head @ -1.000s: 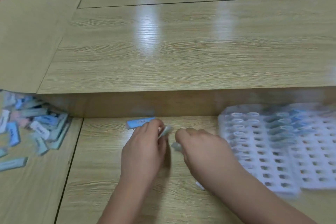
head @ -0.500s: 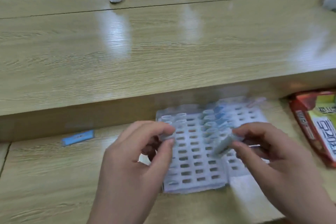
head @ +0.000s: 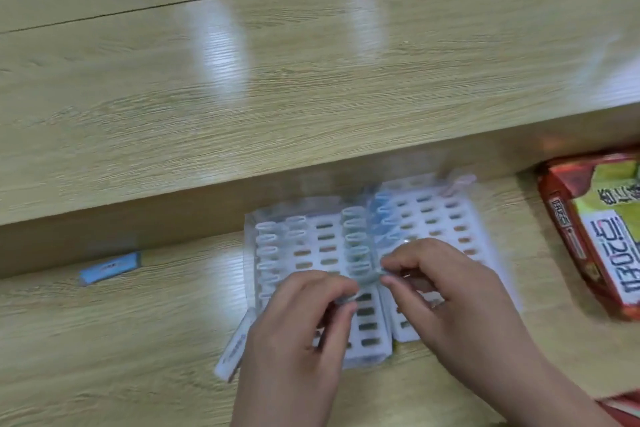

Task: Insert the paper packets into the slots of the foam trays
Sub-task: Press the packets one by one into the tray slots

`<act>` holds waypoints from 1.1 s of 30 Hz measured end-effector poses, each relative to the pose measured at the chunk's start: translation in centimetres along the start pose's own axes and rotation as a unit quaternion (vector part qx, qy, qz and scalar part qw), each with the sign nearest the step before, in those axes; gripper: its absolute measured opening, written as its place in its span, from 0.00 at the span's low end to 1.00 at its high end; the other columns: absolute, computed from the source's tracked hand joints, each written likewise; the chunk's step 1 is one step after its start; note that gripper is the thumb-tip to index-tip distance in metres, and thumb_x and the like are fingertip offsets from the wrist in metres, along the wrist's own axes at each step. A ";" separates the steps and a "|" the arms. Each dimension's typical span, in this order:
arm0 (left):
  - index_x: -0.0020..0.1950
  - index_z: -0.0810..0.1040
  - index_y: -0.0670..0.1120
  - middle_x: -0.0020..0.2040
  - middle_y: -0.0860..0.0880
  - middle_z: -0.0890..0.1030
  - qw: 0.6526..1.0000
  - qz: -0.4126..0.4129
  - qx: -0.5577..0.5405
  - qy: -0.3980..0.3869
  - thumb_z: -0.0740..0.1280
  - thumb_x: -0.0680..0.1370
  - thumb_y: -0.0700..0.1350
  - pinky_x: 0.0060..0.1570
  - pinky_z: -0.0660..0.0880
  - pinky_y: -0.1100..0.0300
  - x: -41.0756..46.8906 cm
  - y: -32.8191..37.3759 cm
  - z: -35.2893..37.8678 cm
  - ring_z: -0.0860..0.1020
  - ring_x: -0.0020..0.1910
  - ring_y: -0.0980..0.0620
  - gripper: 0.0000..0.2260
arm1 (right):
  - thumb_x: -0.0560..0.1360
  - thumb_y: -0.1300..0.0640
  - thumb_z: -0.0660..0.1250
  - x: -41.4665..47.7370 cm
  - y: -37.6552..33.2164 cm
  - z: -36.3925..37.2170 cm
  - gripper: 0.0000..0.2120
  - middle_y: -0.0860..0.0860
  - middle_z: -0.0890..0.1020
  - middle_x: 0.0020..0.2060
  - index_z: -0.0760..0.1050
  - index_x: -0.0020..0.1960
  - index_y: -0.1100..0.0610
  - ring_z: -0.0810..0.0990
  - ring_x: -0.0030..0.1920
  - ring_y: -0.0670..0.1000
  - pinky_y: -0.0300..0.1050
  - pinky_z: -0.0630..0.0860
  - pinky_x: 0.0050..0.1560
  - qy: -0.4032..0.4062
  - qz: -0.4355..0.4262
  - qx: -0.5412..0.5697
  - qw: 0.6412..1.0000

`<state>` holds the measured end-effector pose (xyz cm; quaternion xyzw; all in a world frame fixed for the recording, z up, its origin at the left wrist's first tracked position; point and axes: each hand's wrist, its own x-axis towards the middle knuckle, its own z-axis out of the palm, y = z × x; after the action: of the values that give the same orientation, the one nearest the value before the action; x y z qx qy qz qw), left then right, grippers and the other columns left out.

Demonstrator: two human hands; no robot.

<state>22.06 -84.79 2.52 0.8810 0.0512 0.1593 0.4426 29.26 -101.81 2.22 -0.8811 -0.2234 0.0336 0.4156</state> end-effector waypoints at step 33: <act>0.52 0.82 0.54 0.50 0.55 0.79 0.951 -0.203 0.220 0.080 0.66 0.76 0.53 0.35 0.76 0.56 -5.0 -8.2 -11.3 0.78 0.35 0.55 0.08 | 0.69 0.54 0.60 -3.8 -13.9 11.5 0.17 0.47 0.86 0.49 0.86 0.50 0.50 0.84 0.36 0.47 0.35 0.77 0.28 -0.045 -0.091 -0.137 0.985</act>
<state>14.05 -72.33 1.08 0.9121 0.2976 0.1205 0.2550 17.92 -87.50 4.66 -0.9032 -0.3235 0.0039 0.2819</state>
